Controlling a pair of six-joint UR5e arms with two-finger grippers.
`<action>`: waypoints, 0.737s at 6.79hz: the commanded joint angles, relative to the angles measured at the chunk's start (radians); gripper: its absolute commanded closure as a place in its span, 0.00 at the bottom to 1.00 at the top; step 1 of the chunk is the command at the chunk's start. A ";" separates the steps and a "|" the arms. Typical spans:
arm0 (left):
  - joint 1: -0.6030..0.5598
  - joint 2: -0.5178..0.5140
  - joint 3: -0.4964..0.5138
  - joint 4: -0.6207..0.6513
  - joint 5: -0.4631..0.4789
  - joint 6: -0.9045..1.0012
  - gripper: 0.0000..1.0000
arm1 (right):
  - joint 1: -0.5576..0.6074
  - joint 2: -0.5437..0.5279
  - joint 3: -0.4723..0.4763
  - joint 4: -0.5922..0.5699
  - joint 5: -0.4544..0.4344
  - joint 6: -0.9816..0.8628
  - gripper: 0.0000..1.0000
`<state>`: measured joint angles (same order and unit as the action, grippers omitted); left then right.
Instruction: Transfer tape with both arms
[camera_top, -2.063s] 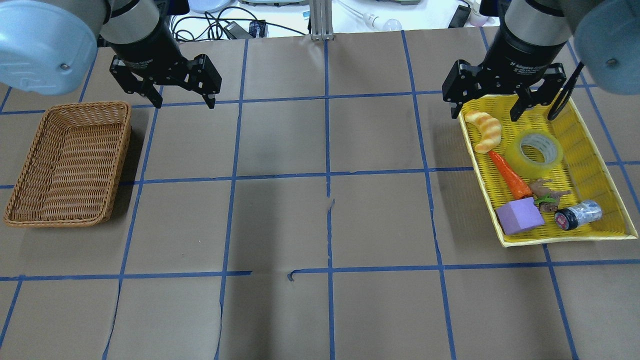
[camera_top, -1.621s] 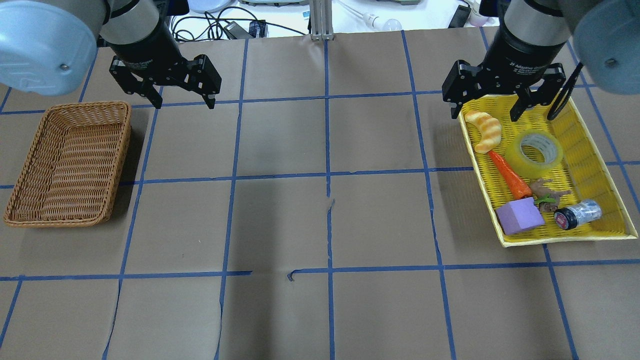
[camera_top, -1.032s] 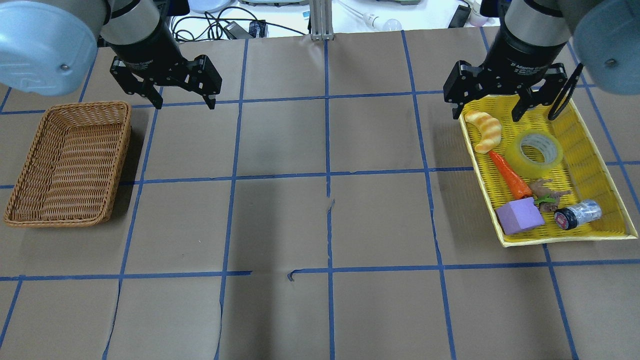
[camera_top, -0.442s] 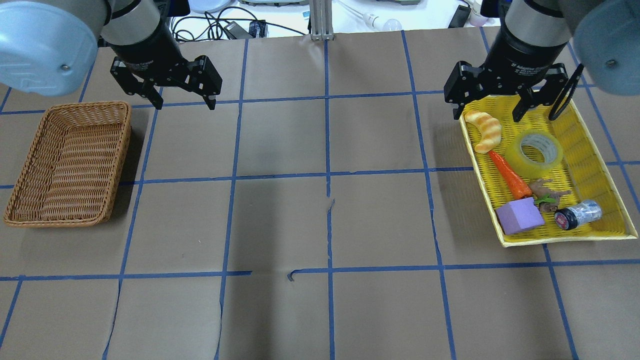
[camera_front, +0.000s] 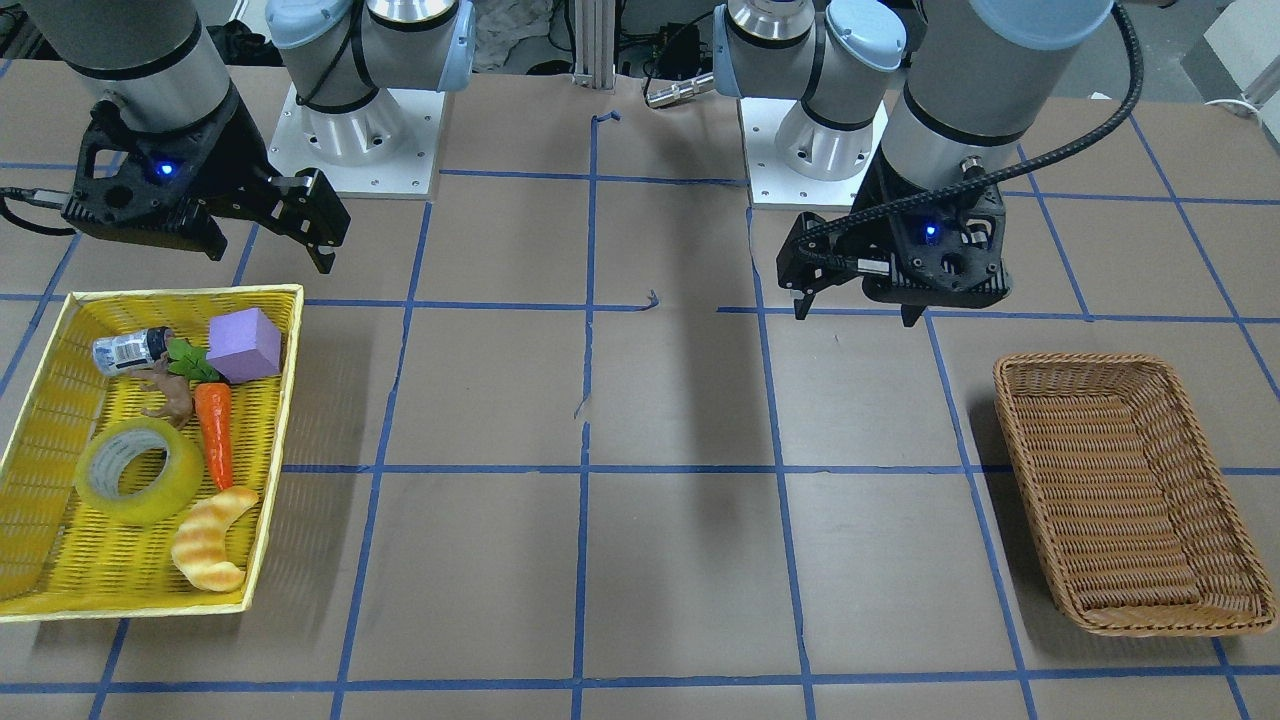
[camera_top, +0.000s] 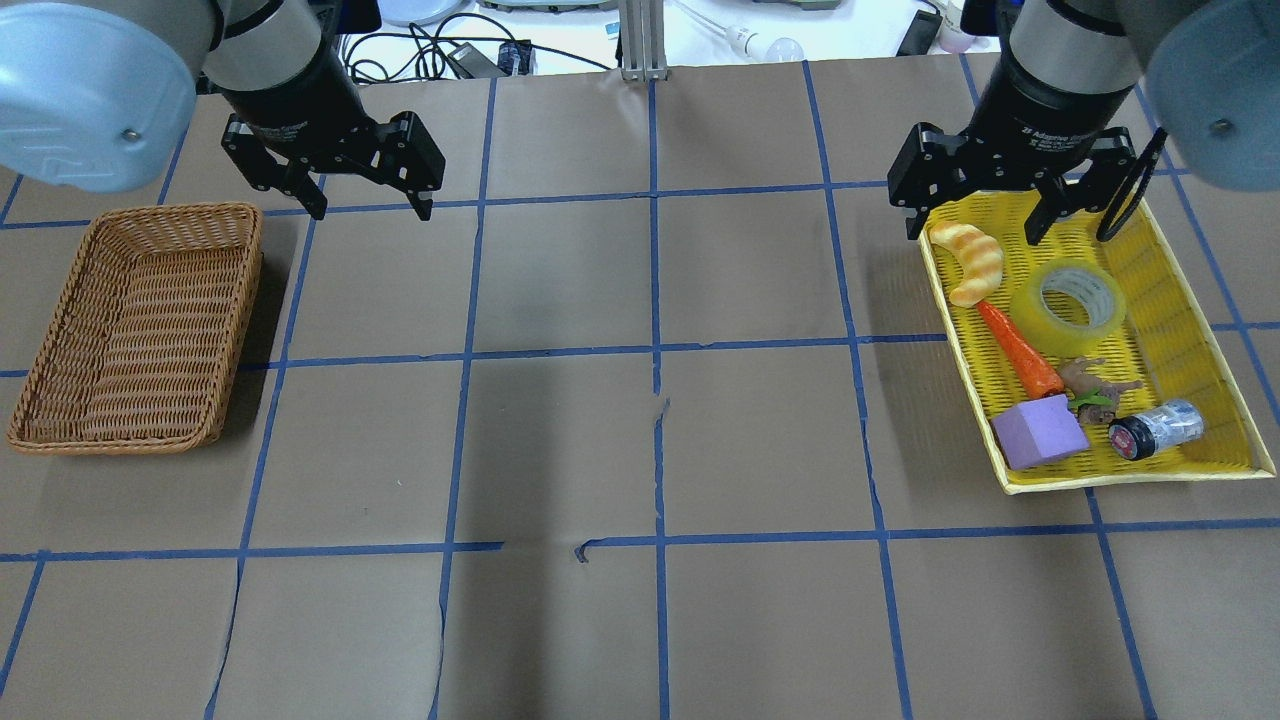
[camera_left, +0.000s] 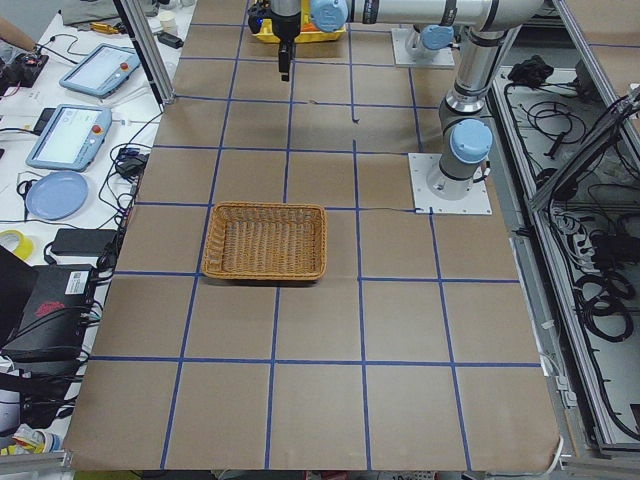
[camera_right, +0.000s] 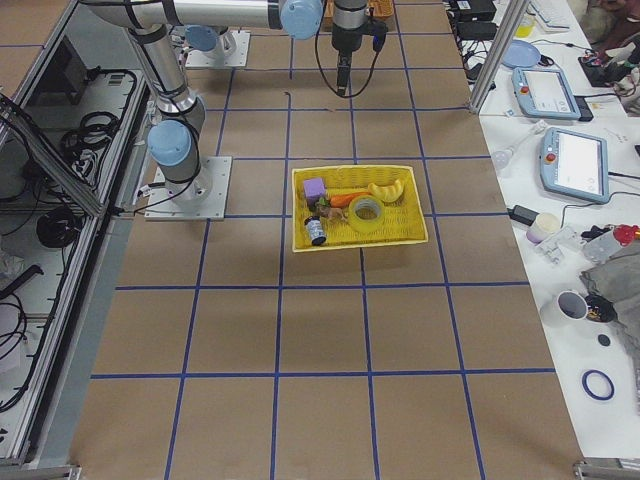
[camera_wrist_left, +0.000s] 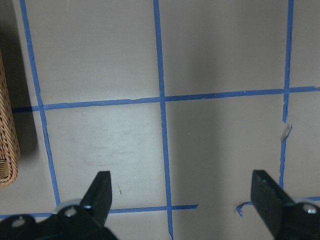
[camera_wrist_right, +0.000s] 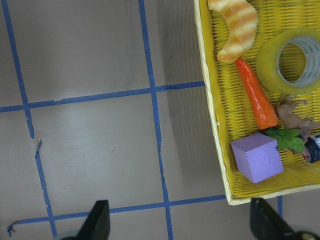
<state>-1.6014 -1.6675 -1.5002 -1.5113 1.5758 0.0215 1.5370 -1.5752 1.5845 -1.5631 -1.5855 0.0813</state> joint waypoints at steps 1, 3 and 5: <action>0.000 0.000 0.000 -0.001 0.000 0.000 0.00 | 0.000 0.000 0.002 0.000 0.005 0.000 0.00; 0.000 0.000 0.000 -0.003 0.001 0.000 0.00 | -0.021 0.024 0.003 -0.023 -0.019 -0.001 0.00; 0.000 -0.001 0.000 -0.003 0.000 0.000 0.00 | -0.134 0.084 0.015 -0.119 -0.039 -0.015 0.00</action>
<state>-1.6015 -1.6677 -1.5002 -1.5139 1.5758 0.0215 1.4718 -1.5267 1.5905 -1.6319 -1.6110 0.0763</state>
